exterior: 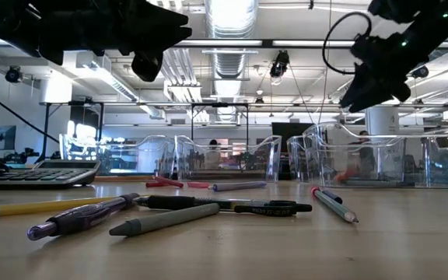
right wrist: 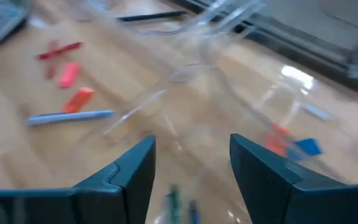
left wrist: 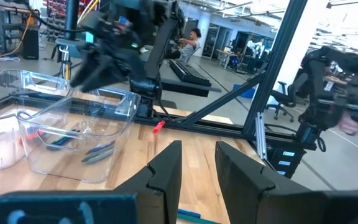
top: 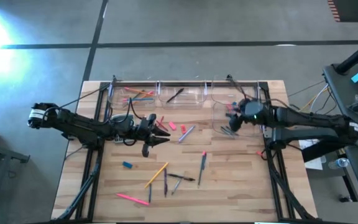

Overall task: Sort crayons/erasers/pens/pencils in bins
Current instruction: Put the red crayon into the bottom transparent bin

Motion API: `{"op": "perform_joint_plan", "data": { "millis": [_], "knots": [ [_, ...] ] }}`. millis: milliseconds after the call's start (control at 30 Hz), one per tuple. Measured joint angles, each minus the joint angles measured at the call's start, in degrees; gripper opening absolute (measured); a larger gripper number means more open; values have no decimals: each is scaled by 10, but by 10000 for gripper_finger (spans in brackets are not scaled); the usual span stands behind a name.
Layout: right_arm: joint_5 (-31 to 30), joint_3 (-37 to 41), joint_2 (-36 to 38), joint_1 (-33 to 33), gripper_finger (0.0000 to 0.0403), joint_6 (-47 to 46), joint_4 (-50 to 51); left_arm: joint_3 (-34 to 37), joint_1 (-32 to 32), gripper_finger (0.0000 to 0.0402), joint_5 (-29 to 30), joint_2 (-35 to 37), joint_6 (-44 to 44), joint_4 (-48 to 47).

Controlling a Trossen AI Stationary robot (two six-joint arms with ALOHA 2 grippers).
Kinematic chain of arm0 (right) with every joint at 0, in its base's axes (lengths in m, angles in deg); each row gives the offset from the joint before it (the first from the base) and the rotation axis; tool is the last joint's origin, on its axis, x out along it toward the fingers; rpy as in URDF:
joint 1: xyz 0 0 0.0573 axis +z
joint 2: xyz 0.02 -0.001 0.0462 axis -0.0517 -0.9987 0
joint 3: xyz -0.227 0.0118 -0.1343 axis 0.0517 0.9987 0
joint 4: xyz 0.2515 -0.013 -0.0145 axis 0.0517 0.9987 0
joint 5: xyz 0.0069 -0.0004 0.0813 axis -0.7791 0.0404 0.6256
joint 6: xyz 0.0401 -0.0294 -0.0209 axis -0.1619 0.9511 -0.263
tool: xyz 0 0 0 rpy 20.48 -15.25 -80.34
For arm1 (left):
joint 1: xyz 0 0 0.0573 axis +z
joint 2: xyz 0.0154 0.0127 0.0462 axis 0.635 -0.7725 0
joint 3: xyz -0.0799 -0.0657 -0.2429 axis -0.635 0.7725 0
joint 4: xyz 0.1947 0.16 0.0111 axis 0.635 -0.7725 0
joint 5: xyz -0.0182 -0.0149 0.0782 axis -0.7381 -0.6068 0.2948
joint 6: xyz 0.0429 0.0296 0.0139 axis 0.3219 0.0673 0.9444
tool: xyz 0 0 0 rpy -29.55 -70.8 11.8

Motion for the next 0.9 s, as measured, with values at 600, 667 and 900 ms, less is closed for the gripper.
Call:
{"op": "perform_joint_plan", "data": {
  "millis": [600,667,900],
  "knots": [
    [-232,50,-23,363,178,39,-245,-6,2,83,46,0,60,7],
    [-232,50,-48,374,177,39,-263,-6,2,83,46,0,61,13],
    [-231,50,-152,400,178,53,-356,-6,2,83,46,0,66,19]
  ]
}}
